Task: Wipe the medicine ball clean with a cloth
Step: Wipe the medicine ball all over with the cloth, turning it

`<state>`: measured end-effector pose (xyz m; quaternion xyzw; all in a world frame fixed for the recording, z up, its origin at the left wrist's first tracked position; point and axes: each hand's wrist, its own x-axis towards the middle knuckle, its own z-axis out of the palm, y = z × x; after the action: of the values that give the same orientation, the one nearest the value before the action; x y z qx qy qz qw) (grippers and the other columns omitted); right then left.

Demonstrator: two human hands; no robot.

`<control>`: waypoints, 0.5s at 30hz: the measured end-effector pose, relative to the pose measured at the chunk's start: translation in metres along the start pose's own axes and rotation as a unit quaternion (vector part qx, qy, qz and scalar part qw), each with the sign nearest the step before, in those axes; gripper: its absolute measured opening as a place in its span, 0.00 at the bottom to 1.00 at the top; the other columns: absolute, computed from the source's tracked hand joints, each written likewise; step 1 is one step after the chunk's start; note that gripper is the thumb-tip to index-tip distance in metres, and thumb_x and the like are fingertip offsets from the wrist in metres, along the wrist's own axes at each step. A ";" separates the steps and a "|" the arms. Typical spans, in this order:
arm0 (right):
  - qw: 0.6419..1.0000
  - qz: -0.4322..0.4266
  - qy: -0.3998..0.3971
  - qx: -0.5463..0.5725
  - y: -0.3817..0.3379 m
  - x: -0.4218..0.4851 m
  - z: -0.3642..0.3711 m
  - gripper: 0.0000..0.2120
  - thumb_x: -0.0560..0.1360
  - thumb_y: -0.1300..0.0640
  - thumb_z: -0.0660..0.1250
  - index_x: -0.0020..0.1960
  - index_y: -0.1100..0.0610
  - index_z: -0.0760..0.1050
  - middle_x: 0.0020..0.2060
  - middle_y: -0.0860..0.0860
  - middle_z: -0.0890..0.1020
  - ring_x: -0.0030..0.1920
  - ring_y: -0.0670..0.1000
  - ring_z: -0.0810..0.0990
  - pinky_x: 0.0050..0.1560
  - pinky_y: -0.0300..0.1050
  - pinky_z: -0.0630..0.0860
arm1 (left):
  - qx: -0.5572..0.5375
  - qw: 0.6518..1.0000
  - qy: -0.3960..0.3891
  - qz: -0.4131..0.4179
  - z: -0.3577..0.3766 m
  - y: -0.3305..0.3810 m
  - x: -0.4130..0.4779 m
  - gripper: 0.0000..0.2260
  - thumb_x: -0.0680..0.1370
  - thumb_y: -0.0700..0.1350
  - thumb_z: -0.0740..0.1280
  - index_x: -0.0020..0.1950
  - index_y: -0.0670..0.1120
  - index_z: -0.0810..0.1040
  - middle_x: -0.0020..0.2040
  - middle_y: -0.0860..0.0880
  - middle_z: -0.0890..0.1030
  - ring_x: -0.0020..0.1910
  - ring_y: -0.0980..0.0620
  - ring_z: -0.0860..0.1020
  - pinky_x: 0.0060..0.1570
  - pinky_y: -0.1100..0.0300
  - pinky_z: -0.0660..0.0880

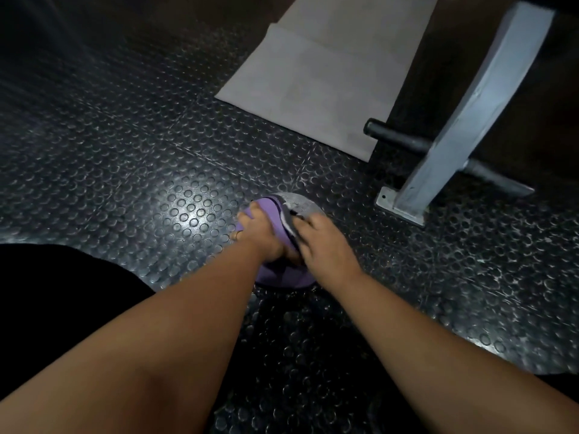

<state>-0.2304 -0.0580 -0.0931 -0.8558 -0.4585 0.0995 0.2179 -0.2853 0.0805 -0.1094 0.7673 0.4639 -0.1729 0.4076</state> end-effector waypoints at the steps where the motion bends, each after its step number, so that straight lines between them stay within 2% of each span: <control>1: 0.999 -0.025 -0.015 -0.012 -0.003 0.006 0.007 0.17 0.76 0.58 0.60 0.63 0.59 0.75 0.51 0.56 0.76 0.50 0.57 0.75 0.50 0.49 0.73 | -0.012 1.000 0.009 0.010 0.002 -0.001 0.003 0.55 0.70 0.49 0.79 0.81 0.49 0.40 0.80 0.41 0.44 0.77 0.34 0.53 0.76 0.40 0.57; 3: 0.999 -0.045 -0.018 -0.013 -0.005 0.012 0.019 0.19 0.73 0.56 0.57 0.60 0.61 0.76 0.47 0.56 0.77 0.46 0.58 0.76 0.47 0.51 0.75 | -0.013 0.999 0.014 0.031 0.005 -0.007 0.007 0.47 0.75 0.49 0.73 0.81 0.49 0.41 0.80 0.42 0.43 0.77 0.33 0.53 0.76 0.40 0.55; 5: 1.000 -0.025 -0.001 -0.013 -0.008 0.026 0.025 0.15 0.73 0.60 0.60 0.58 0.62 0.77 0.47 0.57 0.77 0.46 0.59 0.76 0.47 0.53 0.76 | -0.025 0.998 0.034 0.049 0.004 -0.009 0.010 0.39 0.80 0.49 0.67 0.81 0.49 0.43 0.81 0.42 0.44 0.78 0.35 0.53 0.77 0.42 0.54; 6: 1.000 -0.013 0.004 -0.016 -0.010 0.033 0.025 0.13 0.74 0.62 0.62 0.57 0.62 0.77 0.47 0.58 0.77 0.47 0.60 0.76 0.47 0.54 0.75 | -0.022 0.998 0.037 0.043 0.003 -0.008 0.011 0.41 0.79 0.49 0.68 0.81 0.48 0.43 0.81 0.41 0.44 0.78 0.35 0.53 0.77 0.42 0.54; 8: 1.000 0.006 0.004 -0.012 -0.015 0.053 0.023 0.09 0.75 0.60 0.62 0.52 0.63 0.78 0.48 0.58 0.77 0.48 0.60 0.75 0.45 0.50 0.71 | 0.029 0.999 0.011 0.027 0.000 -0.007 0.009 0.58 0.67 0.51 0.80 0.81 0.48 0.40 0.80 0.40 0.44 0.78 0.35 0.53 0.76 0.41 0.55; 10: 0.999 0.028 -0.007 -0.021 -0.014 0.072 0.018 0.09 0.77 0.59 0.60 0.51 0.63 0.77 0.50 0.57 0.75 0.48 0.58 0.74 0.42 0.46 0.64 | 0.065 0.998 -0.006 0.022 -0.001 -0.005 0.006 0.68 0.57 0.54 0.85 0.80 0.49 0.38 0.79 0.42 0.44 0.78 0.36 0.54 0.76 0.41 0.57; 12: 0.997 0.058 -0.035 -0.041 -0.008 0.090 0.016 0.09 0.78 0.62 0.57 0.50 0.64 0.76 0.52 0.57 0.74 0.49 0.58 0.74 0.42 0.45 0.61 | 0.069 0.997 -0.014 0.019 0.001 -0.004 0.003 0.69 0.55 0.55 0.86 0.79 0.51 0.37 0.79 0.44 0.43 0.77 0.36 0.54 0.75 0.41 0.59; 15: 0.995 0.062 -0.053 -0.058 -0.003 0.104 0.016 0.09 0.78 0.64 0.56 0.50 0.65 0.75 0.54 0.59 0.73 0.50 0.60 0.75 0.42 0.47 0.63 | 0.080 0.997 -0.016 0.011 0.000 0.000 -0.002 0.73 0.53 0.55 0.87 0.79 0.51 0.34 0.79 0.45 0.38 0.78 0.35 0.50 0.74 0.39 0.59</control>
<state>-0.1803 0.0342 -0.1033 -0.8874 -0.4201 0.1312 0.1372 -0.2866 0.0793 -0.1084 0.7994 0.4340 -0.2170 0.3543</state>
